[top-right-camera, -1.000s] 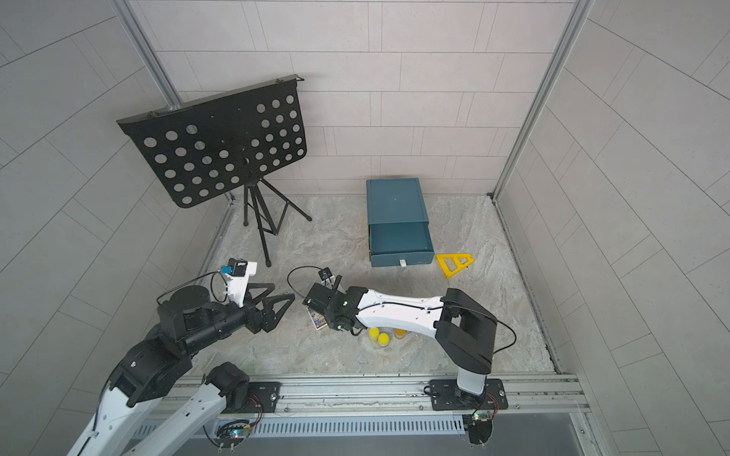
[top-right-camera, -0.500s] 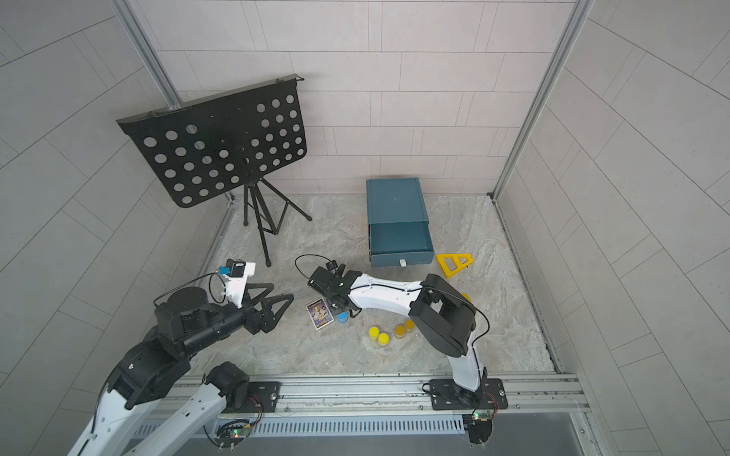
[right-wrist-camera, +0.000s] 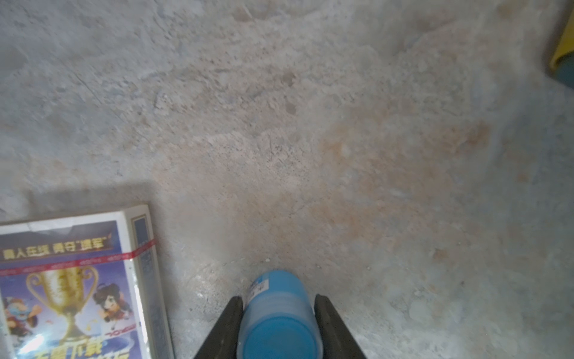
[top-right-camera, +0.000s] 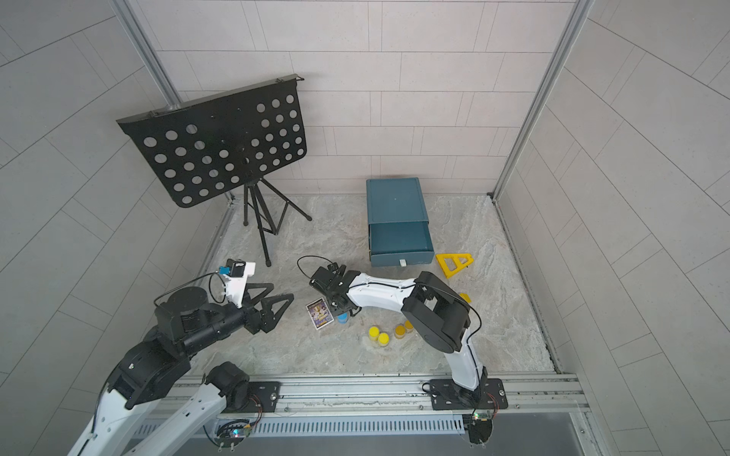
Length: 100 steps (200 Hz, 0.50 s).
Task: Put the paint cans in the drawer according to color
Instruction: Pick up the paint can at the center of the board.
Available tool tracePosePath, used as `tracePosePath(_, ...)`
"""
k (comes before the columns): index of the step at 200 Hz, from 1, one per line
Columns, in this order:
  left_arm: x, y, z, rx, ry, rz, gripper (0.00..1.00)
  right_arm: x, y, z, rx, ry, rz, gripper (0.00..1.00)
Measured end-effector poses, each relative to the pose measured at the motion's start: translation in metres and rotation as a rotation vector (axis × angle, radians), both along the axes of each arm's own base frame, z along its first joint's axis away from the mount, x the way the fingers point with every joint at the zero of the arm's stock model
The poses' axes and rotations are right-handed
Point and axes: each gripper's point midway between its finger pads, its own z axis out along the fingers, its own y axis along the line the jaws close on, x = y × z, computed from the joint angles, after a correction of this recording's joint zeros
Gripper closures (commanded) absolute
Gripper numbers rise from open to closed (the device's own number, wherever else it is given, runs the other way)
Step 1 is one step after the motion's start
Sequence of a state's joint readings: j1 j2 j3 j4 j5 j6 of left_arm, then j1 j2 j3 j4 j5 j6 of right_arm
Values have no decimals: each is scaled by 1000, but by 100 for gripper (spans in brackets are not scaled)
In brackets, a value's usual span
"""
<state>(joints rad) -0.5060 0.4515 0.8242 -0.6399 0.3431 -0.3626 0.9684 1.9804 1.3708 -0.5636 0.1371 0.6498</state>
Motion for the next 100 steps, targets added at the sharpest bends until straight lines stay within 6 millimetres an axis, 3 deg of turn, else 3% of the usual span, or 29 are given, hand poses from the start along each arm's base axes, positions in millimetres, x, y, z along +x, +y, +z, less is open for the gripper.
tracePosePath(60, 0, 0, 0, -2, 2, 0, 8, 1, -2, 8, -35, -25, 14, 80)
tracePosePath(82, 0, 0, 0, -2, 2, 1, 8, 1, -1, 33, -41, -64, 34, 80)
tracePosePath(100, 0, 0, 0, -2, 2, 1, 8, 2, -4, 77, -19, -119, 51, 80)
